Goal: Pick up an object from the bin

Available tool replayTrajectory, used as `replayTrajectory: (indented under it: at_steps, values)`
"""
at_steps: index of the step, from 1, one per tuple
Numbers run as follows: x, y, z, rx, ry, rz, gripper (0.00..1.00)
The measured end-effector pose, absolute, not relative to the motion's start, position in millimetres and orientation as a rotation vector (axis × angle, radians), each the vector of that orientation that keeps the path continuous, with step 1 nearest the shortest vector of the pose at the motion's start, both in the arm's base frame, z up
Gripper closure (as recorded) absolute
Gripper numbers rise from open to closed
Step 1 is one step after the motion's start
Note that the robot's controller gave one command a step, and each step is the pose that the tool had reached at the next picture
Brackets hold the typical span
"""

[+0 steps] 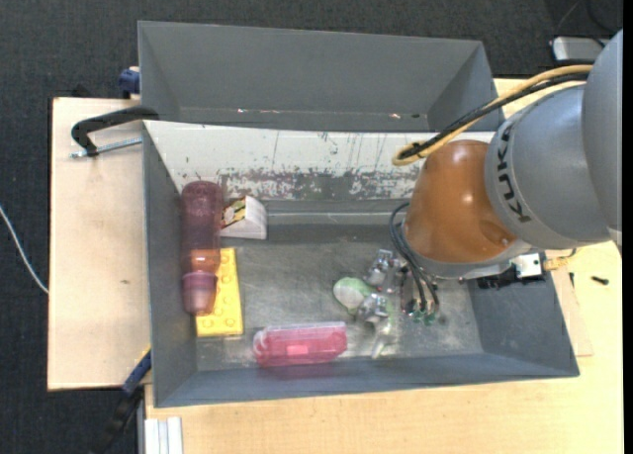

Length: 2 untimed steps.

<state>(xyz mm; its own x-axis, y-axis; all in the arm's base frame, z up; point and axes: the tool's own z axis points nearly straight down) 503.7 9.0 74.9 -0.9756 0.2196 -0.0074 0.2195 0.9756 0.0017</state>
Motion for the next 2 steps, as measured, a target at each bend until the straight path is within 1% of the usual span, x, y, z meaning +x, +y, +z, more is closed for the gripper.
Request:
replayTrajectory:
  at_steps: [1,2]
  values:
    - [502.1,9.1,80.2,0.347,3.121,0.001,1.00]
    - [500.3,9.5,100.8,0.348,3.126,0.001,1.00]
